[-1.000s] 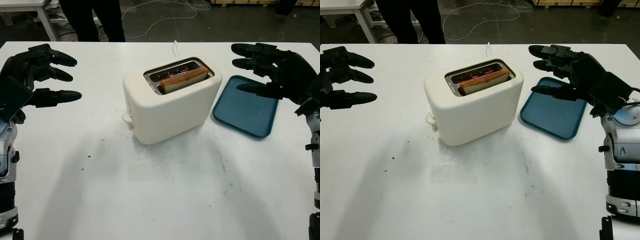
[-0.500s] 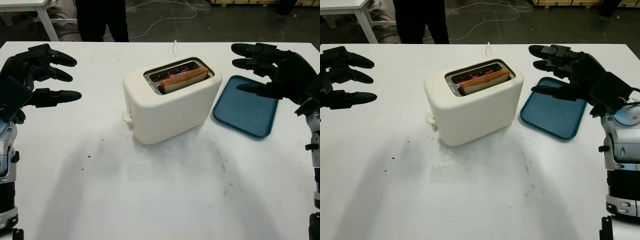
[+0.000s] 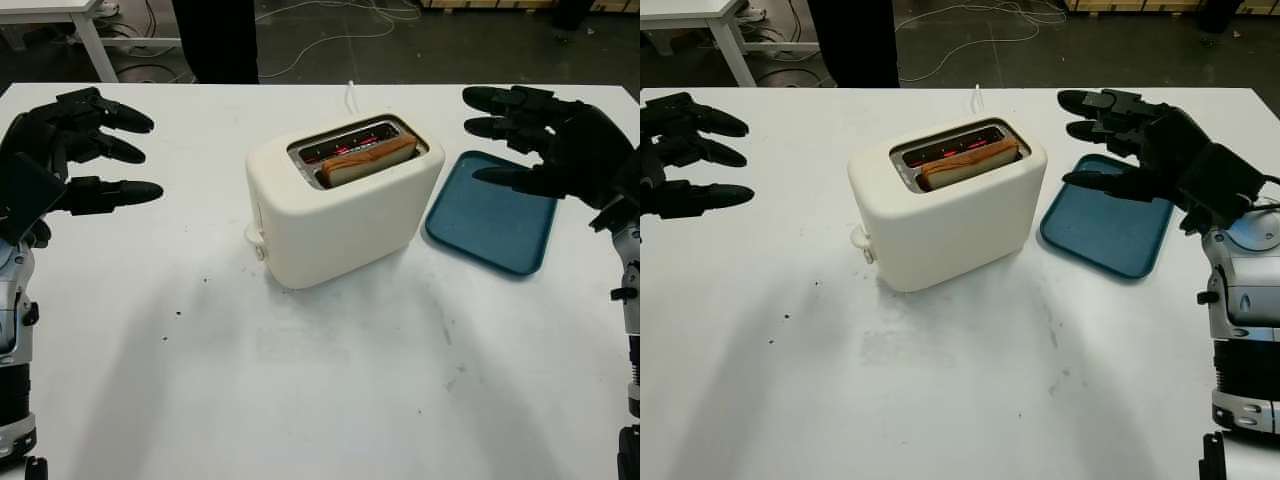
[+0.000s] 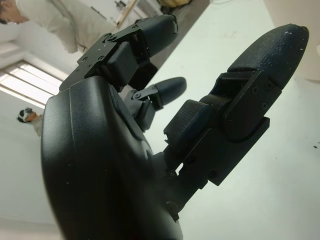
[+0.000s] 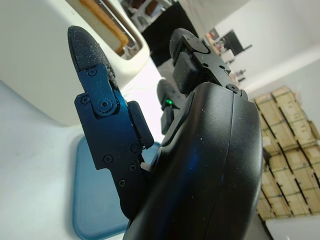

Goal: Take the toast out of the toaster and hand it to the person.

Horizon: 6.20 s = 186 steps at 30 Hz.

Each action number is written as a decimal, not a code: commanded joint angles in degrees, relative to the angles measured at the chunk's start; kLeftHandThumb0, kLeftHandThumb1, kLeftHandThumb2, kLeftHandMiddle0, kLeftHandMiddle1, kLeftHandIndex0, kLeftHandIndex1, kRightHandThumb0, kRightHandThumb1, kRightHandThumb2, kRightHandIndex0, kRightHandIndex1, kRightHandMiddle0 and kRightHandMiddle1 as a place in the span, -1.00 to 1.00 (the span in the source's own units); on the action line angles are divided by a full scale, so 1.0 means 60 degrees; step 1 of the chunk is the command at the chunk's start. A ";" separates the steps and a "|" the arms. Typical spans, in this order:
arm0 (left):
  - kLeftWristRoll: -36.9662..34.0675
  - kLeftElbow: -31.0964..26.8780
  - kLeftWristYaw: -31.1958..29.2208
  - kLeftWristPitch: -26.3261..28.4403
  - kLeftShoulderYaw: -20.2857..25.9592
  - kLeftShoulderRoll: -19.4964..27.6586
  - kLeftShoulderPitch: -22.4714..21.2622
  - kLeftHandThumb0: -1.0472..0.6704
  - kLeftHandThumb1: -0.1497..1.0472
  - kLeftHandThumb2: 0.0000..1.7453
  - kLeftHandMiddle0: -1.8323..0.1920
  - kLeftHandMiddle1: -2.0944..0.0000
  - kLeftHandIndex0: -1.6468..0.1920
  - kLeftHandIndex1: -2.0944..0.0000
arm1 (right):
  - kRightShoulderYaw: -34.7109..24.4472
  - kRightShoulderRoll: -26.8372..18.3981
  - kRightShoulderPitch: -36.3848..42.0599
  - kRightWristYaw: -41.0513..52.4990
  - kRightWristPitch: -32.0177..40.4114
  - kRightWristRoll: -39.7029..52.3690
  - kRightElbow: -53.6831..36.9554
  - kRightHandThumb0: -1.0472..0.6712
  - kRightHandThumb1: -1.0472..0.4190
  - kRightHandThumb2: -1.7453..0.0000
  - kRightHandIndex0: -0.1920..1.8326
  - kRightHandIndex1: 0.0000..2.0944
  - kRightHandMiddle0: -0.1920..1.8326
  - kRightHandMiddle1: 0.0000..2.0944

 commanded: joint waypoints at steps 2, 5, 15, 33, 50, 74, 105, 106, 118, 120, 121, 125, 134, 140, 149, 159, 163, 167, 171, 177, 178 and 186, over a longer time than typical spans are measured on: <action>-0.0013 -0.0042 0.0078 -0.0093 0.0059 -0.0051 0.0161 -1.00 0.13 -1.00 0.27 -0.02 0.17 0.13 | -0.0030 -0.0005 0.0028 -0.0072 -0.0085 -0.0046 -0.0105 -0.53 -0.65 1.00 -0.61 -0.53 -0.37 -1.00; 0.0015 -0.0041 0.0082 -0.0091 0.0054 -0.0029 0.0158 -1.00 0.14 -0.99 0.26 -0.02 0.16 0.13 | -0.0048 0.0010 0.0025 -0.0032 -0.0070 0.0018 -0.0085 -0.56 -0.65 1.00 -0.62 -0.53 -0.37 -1.00; -0.0015 -0.0095 0.0073 -0.0011 0.0052 -0.0036 0.0160 -1.00 0.13 -1.00 0.26 -0.01 0.17 0.13 | -0.0043 -0.0018 0.0037 -0.0035 -0.0047 -0.0002 -0.0152 -0.57 -0.66 1.00 -0.62 -0.53 -0.37 -1.00; -0.0044 -0.0066 0.0086 -0.0072 0.0068 -0.0074 0.0155 -1.00 0.11 -1.00 0.27 -0.04 0.18 0.11 | -0.0064 -0.0017 0.0048 -0.0044 0.0174 0.0058 -0.0234 -0.55 -0.65 1.00 -0.63 -0.53 -0.38 -1.00; 0.0042 -0.0104 0.0112 -0.0019 0.0018 -0.0039 0.0128 -1.00 0.12 -1.00 0.27 -0.03 0.18 0.11 | -0.0047 -0.0025 0.0019 -0.0039 0.0111 0.0026 -0.0217 -0.59 -0.66 1.00 -0.63 -0.53 -0.38 -1.00; 0.0043 -0.0055 0.0113 -0.0105 0.0021 -0.0055 0.0145 -1.00 0.13 -1.00 0.26 0.00 0.17 0.13 | -0.0065 -0.0010 0.0003 0.0036 0.0100 0.0111 -0.0173 -0.55 -0.65 1.00 -0.63 -0.53 -0.38 -1.00; -0.0002 -0.0059 0.0150 -0.0112 0.0014 -0.0050 0.0163 -1.00 0.13 -1.00 0.25 -0.01 0.16 0.13 | -0.0039 -0.0010 0.0043 0.0043 -0.0168 0.0008 -0.0068 -0.56 -0.66 1.00 -0.65 -0.49 -0.38 -1.00; -0.0010 -0.0063 0.0153 -0.0101 0.0019 -0.0056 0.0162 -1.00 0.12 -1.00 0.26 0.00 0.16 0.13 | -0.0045 -0.0010 0.0041 0.0061 -0.0159 0.0031 -0.0067 -0.57 -0.66 1.00 -0.65 -0.48 -0.38 -1.00; 0.0030 -0.0060 0.0169 -0.0145 0.0002 -0.0053 0.0172 -1.00 0.13 -1.00 0.25 0.00 0.16 0.14 | -0.0059 0.0013 0.0025 0.0085 -0.0153 0.0081 -0.0040 -0.58 -0.66 1.00 -0.65 -0.48 -0.38 -1.00; 0.0023 -0.0094 0.0188 -0.0047 0.0006 -0.0060 0.0176 -1.00 0.12 -1.00 0.25 0.00 0.16 0.14 | -0.0064 0.0018 0.0021 0.0096 -0.0091 0.0112 -0.0037 -0.59 -0.66 1.00 -0.66 -0.48 -0.38 -1.00; 0.0036 -0.0106 0.0204 -0.0021 0.0004 -0.0061 0.0177 -1.00 0.12 -1.00 0.25 0.00 0.16 0.14 | -0.0066 0.0020 0.0024 0.0095 -0.0066 0.0120 -0.0046 -0.59 -0.66 1.00 -0.66 -0.48 -0.38 -1.00; 0.0025 -0.0123 0.0213 -0.0075 0.0000 -0.0079 0.0174 -1.00 0.13 -1.00 0.24 0.01 0.15 0.14 | -0.0078 0.0027 0.0022 0.0105 0.0037 0.0165 -0.0078 -0.57 -0.66 1.00 -0.67 -0.48 -0.39 -1.00; 0.0039 -0.0069 0.0193 -0.0122 -0.0003 -0.0052 0.0164 -1.00 0.13 -1.00 0.24 0.01 0.15 0.15 | -0.0051 -0.0004 0.0024 0.0102 -0.0031 0.0133 -0.0098 -0.56 -0.66 1.00 -0.68 -0.47 -0.40 -1.00; 0.0022 -0.0129 0.0193 0.0033 0.0001 -0.0035 0.0156 -1.00 0.12 -1.00 0.24 0.01 0.15 0.15 | -0.0031 0.0013 0.0020 0.0077 -0.0156 0.0074 -0.0025 -0.58 -0.66 1.00 -0.67 -0.46 -0.39 -0.99; 0.0070 -0.0011 0.0181 -0.0204 -0.0008 -0.0026 0.0153 -1.00 0.13 -1.00 0.24 0.00 0.15 0.15 | -0.0046 0.0031 0.0008 0.0065 0.0119 0.0179 -0.0162 -0.52 -0.66 1.00 -0.68 -0.46 -0.40 -1.00; 0.0013 -0.0074 0.0159 -0.0058 0.0005 -0.0017 0.0146 -1.00 0.13 -0.99 0.24 0.00 0.15 0.14 | -0.0044 0.0006 0.0008 0.0080 0.0037 0.0148 -0.0139 -0.55 -0.66 1.00 -0.68 -0.45 -0.39 -1.00; 0.0034 -0.0090 0.0162 -0.0073 -0.0009 -0.0015 0.0152 -1.00 0.14 -1.00 0.25 0.00 0.15 0.14 | -0.0046 -0.0001 0.0006 0.0093 0.0035 0.0156 -0.0151 -0.58 -0.66 1.00 -0.68 -0.45 -0.39 -0.99; -0.0032 -0.0102 0.0160 -0.0041 0.0014 -0.0050 0.0145 -1.00 0.12 -1.00 0.24 0.00 0.15 0.14 | -0.0058 0.0011 0.0009 0.0121 0.0023 0.0195 -0.0128 -0.56 -0.66 1.00 -0.69 -0.45 -0.40 -1.00; 0.0014 -0.0104 0.0173 -0.0048 0.0002 -0.0034 0.0164 -1.00 0.12 -1.00 0.25 0.00 0.15 0.14 | -0.0032 -0.0006 0.0019 0.0104 -0.0099 0.0114 -0.0116 -0.55 -0.66 1.00 -0.68 -0.44 -0.39 -1.00; -0.0037 -0.0129 0.0185 0.0020 0.0019 -0.0074 0.0178 -1.00 0.13 -1.00 0.24 0.01 0.15 0.15 | -0.0020 -0.0015 0.0024 0.0078 -0.0076 0.0074 -0.0088 -0.57 -0.66 1.00 -0.68 -0.44 -0.39 -1.00; -0.0040 -0.0120 0.0179 -0.0004 0.0020 -0.0077 0.0182 -1.00 0.13 -1.00 0.24 0.01 0.15 0.15 | -0.0009 -0.0031 0.0028 0.0080 -0.0082 0.0049 -0.0109 -0.57 -0.66 1.00 -0.68 -0.44 -0.39 -1.00; 0.0017 -0.0113 0.0157 -0.0073 -0.0003 -0.0023 0.0185 -1.00 0.13 -1.00 0.25 0.01 0.15 0.15 | 0.0005 -0.0021 0.0019 0.0089 -0.0128 0.0021 -0.0114 -0.56 -0.67 1.00 -0.67 -0.44 -0.39 -0.99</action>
